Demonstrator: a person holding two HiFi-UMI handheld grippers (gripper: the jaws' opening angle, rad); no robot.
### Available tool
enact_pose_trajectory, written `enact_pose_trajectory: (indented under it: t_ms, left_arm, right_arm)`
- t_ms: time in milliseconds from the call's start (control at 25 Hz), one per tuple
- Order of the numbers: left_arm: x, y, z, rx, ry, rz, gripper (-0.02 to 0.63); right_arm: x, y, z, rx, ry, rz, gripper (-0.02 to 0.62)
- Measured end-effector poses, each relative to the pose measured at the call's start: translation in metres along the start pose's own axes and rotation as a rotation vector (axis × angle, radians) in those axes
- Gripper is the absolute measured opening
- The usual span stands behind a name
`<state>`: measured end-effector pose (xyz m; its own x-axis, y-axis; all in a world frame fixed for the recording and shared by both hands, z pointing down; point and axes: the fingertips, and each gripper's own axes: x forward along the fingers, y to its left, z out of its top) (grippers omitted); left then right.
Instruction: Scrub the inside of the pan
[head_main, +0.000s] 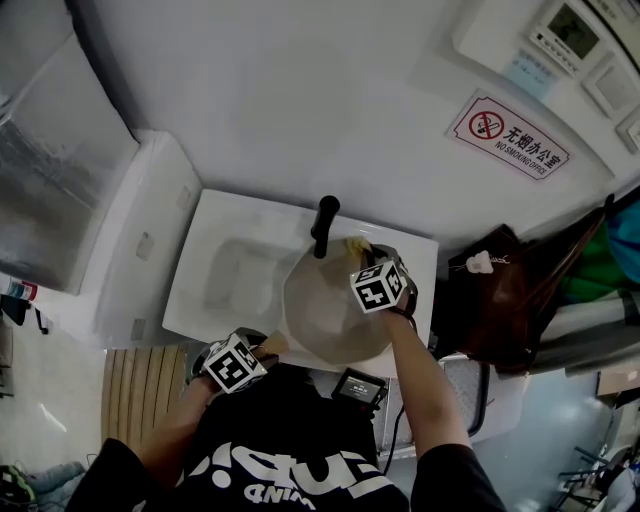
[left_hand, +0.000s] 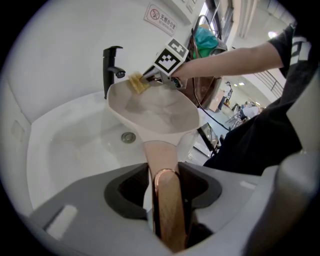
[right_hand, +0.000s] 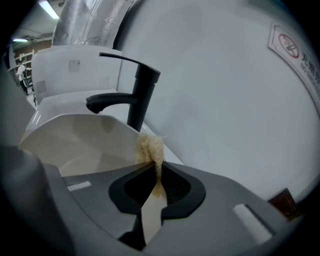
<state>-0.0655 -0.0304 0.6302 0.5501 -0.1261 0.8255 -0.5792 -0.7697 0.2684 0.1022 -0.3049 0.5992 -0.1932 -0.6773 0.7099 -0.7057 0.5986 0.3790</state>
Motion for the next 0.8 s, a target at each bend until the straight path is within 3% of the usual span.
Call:
enact_pose_trajectory:
  t_ms: [440, 800]
  left_arm:
    - [0.003, 0.005, -0.004, 0.004, 0.006, 0.022, 0.178]
    - [0.002, 0.006, -0.004, -0.007, -0.005, 0.031, 0.176]
  right_arm:
    - [-0.021, -0.018, -0.026, -0.116, 0.046, -0.042, 0.038]
    - [-0.044, -0.030, -0.055, -0.137, 0.065, -0.020, 0.040]
